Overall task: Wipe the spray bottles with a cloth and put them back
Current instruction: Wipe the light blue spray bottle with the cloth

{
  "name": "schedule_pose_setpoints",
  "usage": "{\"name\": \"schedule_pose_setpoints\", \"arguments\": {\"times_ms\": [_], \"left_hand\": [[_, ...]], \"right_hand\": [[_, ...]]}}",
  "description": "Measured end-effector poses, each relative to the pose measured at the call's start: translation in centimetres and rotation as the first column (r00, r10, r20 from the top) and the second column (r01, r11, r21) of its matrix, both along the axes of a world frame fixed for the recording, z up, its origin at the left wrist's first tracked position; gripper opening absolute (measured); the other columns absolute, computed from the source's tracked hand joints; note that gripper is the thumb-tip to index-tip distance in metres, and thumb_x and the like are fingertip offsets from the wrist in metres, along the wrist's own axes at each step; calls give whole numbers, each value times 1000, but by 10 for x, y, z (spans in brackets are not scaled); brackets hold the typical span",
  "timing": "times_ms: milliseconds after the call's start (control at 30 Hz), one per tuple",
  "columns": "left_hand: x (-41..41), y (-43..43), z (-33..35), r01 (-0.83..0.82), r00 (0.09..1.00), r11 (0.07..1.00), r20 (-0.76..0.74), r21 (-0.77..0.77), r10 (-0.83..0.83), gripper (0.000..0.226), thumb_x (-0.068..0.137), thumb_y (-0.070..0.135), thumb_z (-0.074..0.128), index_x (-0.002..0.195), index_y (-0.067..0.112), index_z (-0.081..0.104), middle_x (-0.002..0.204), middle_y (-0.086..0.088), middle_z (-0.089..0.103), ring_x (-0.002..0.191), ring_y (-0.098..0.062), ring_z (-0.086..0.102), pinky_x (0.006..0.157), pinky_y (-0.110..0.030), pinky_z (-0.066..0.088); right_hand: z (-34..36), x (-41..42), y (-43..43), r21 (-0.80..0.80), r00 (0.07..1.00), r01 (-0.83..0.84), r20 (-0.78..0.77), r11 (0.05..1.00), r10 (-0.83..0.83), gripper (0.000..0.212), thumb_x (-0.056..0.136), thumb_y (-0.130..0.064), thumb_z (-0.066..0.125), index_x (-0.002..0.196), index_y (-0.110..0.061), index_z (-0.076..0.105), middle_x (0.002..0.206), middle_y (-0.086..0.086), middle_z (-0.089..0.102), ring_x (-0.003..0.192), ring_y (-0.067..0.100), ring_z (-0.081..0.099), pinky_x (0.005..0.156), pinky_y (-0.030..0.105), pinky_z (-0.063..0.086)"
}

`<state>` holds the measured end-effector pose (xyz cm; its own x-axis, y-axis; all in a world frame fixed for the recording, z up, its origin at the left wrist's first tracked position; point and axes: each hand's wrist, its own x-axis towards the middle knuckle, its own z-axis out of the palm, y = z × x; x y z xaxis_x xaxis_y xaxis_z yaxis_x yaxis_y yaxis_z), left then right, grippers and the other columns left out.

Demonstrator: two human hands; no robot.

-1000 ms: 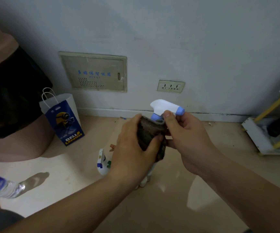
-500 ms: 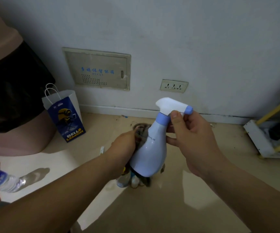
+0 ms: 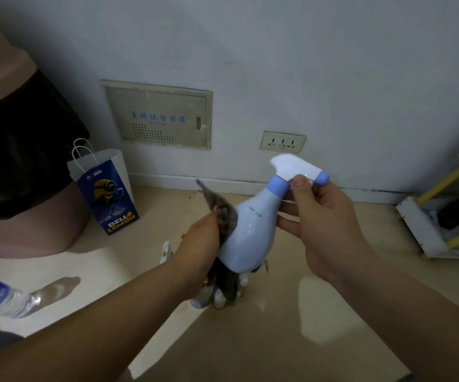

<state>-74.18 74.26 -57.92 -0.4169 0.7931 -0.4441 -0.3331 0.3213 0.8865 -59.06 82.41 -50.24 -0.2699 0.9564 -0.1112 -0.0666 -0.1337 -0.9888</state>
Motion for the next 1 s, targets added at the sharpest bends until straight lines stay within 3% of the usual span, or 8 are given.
{"name": "schedule_pose_setpoints", "arguments": {"times_ms": [133,233,300,467,633,733,833,1000], "left_hand": [[14,-3,4,-67,953,993,288,-95,92,49,98,58,53,126,23,72,117,-15,75,108,-40,71,102,-58,53],[23,-4,23,-112,923,994,-372,-14,99,47,106,56,31,128,28,63,121,-1,68,112,-25,64,101,-46,51],[34,-11,28,42,611,998,-792,49,13,48,104,56,24,126,29,57,119,0,62,108,-20,59,95,-45,50],[35,-15,24,220,222,975,-971,-42,-92,69,98,55,36,158,20,32,136,-1,59,119,-23,58,99,-44,48],[2,-6,21,302,673,931,-738,206,-55,33,103,52,42,131,43,57,111,15,69,101,-4,64,87,-35,55],[4,-7,15,30,993,996,-114,82,-20,44,101,61,49,124,31,71,115,-4,76,107,-23,72,100,-50,55],[14,-11,21,52,931,997,364,-62,-26,55,94,67,56,118,22,78,114,-22,75,114,-52,66,110,-65,43],[14,-4,19,-133,961,985,230,-110,156,78,76,86,52,126,29,70,118,-13,75,104,-37,73,95,-52,58]], "right_hand": [[-1,1,1,-22,999,1,-39,1000,-2,28,108,-25,49,132,-17,60,113,6,76,99,22,76,80,37,63],[-6,-2,-6,-38,997,-28,-68,999,26,29,108,-27,47,135,-20,59,118,5,74,105,22,74,86,39,62],[-12,-6,-14,-44,997,-65,-55,997,62,30,108,-28,47,135,-23,59,120,3,74,110,23,72,91,42,61],[-20,-13,-26,-88,993,-115,-20,990,113,31,107,-29,50,135,-23,61,120,-2,75,112,15,71,103,47,54],[-10,-10,-13,-19,997,-72,-19,997,72,29,108,-25,49,132,-18,62,115,5,76,105,21,74,89,43,62],[-7,-7,-4,-25,1000,-6,-27,1000,6,31,108,-23,48,136,-15,58,116,9,75,101,21,75,85,38,63],[-4,-3,4,-24,998,17,-53,1000,-18,33,109,-26,45,138,-14,56,118,9,74,101,22,75,86,39,63],[-16,-8,-13,55,999,-48,-12,997,49,29,108,-29,47,136,-24,56,123,0,72,110,18,72,92,41,61]]}}
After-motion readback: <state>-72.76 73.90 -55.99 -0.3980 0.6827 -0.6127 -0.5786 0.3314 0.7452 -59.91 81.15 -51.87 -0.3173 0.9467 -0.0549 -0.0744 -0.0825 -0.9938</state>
